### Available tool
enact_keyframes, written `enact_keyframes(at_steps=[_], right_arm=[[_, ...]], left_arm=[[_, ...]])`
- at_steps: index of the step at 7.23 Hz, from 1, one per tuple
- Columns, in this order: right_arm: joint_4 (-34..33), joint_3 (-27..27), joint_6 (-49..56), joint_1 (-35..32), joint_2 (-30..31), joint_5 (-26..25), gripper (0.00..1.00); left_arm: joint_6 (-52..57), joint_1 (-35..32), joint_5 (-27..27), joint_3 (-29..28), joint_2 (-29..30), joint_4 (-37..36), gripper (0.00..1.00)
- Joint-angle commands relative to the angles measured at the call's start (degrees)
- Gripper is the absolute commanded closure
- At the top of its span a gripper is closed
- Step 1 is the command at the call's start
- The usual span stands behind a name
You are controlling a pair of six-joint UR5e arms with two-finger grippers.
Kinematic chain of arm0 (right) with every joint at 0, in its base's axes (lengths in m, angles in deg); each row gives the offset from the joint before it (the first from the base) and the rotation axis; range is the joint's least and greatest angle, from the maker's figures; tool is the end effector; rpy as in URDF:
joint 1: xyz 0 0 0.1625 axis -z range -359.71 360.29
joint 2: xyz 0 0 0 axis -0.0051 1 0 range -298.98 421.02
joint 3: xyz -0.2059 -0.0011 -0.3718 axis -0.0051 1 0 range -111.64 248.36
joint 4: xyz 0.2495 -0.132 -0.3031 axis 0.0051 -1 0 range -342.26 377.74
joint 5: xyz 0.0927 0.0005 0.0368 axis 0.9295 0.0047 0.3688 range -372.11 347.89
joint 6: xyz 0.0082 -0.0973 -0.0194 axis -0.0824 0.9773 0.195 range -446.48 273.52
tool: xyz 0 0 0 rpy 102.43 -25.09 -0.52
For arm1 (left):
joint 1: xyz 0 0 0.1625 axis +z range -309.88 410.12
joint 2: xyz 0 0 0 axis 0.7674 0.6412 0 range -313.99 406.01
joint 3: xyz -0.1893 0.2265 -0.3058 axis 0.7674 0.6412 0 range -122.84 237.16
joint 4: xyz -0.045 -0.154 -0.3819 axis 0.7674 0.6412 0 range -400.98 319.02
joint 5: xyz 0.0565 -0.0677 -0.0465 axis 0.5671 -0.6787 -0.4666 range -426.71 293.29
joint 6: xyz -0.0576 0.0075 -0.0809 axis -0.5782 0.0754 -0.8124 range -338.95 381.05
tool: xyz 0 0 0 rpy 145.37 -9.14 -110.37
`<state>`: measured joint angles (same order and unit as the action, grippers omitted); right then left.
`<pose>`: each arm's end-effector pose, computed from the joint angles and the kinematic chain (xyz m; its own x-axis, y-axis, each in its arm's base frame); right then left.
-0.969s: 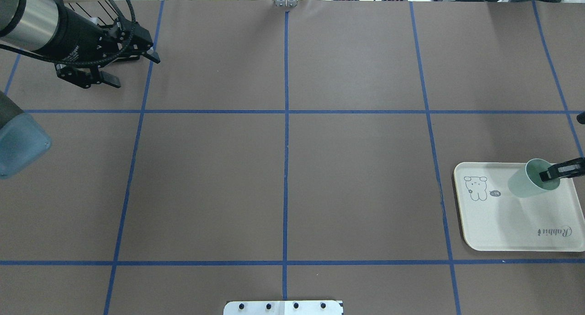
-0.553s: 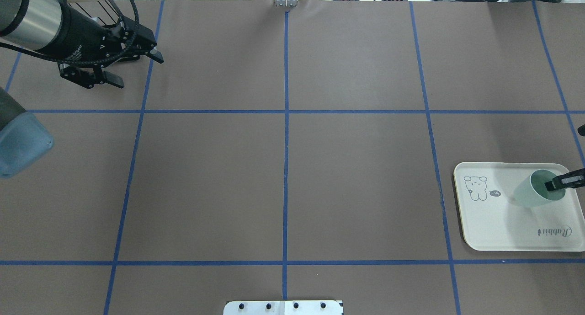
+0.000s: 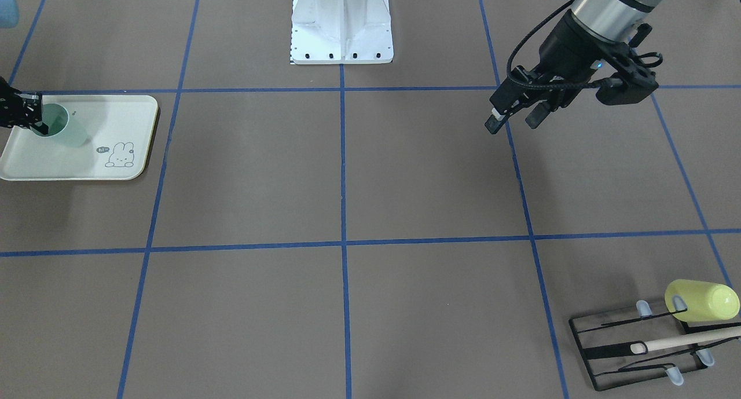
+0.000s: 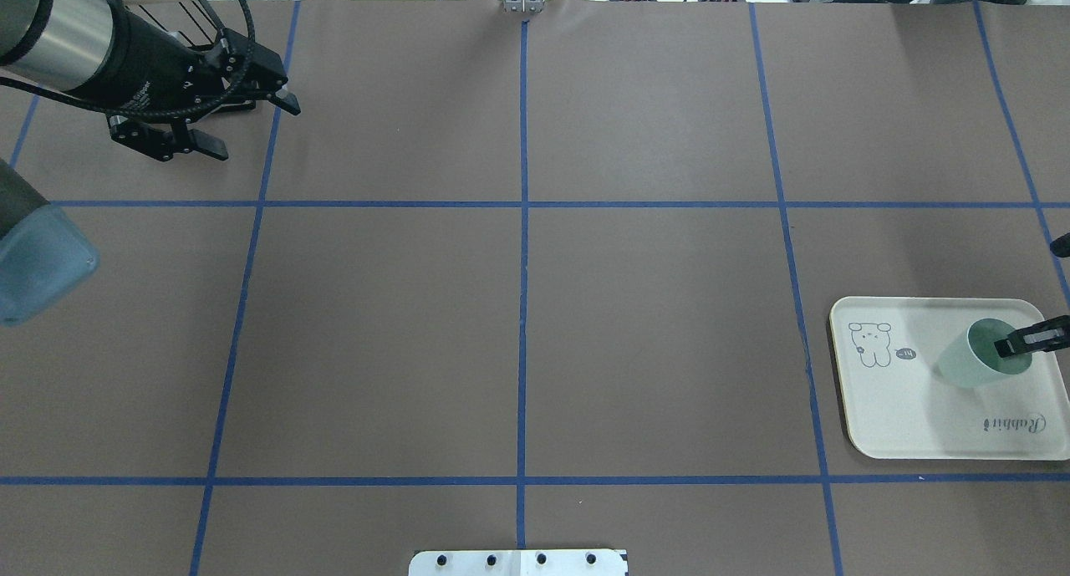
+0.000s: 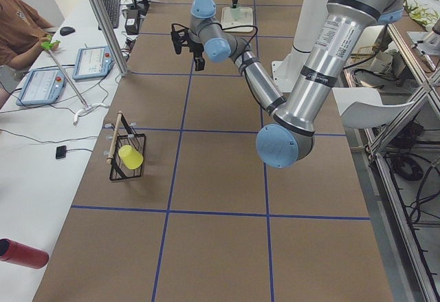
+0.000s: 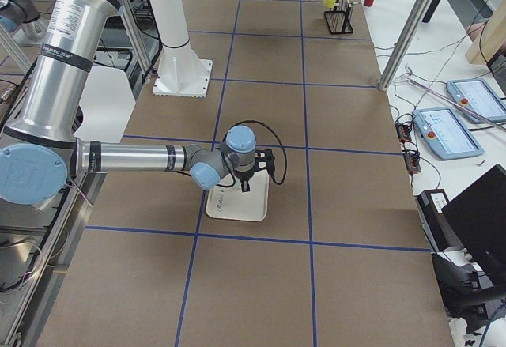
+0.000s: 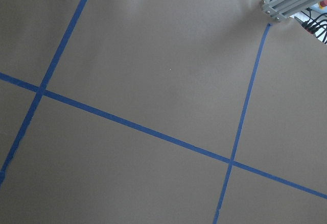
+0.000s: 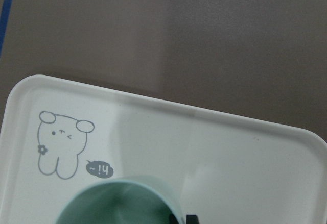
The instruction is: Left arm grabs green cup and hands to right arm on tray
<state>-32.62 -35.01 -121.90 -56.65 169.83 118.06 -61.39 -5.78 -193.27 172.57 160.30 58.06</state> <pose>-0.1486 -0.3550 0.6088 0.6222 -0.1854 0.7606 0.1110 0.9826 0.1488 0.2463 -0.4958 0.2071 0.3382 -0.3111 -0.8881 0.3381 0.9209 -0.1939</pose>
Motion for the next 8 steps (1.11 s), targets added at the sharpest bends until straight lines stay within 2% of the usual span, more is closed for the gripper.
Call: enact_keyframes(at_steps=[1, 3, 4, 5, 7, 8], right_arm=[[0.0, 0.0, 0.0, 0.3, 0.0, 0.0, 0.01], [0.2, -2.1, 0.0, -0.5, 0.4, 0.7, 0.0], [0.1, -5.2, 0.1, -3.0, 2.2, 2.3, 0.0], [0.0, -5.6, 0.4, -7.6, 1.8, 5.1, 0.0], [-1.5, -4.5, 5.9, -13.9, 0.3, 6.0, 0.0], [-8.2, -4.5, 6.8, -16.8, -3.7, 6.2, 0.0]], left_arm=[[0.0, 0.0, 0.0, 0.2, 0.0, -0.1, 0.0], [0.0, -0.3, 0.0, 0.4, 0.0, -0.1, 0.0], [0.7, -1.0, -0.1, 2.0, -1.0, -0.3, 0.0], [2.1, -2.9, -0.2, 3.7, -3.7, -0.9, 0.0], [11.4, -6.6, 0.0, 5.3, -8.9, -2.2, 0.0], [21.2, -9.7, 0.0, 5.1, -13.3, -2.2, 0.0]])
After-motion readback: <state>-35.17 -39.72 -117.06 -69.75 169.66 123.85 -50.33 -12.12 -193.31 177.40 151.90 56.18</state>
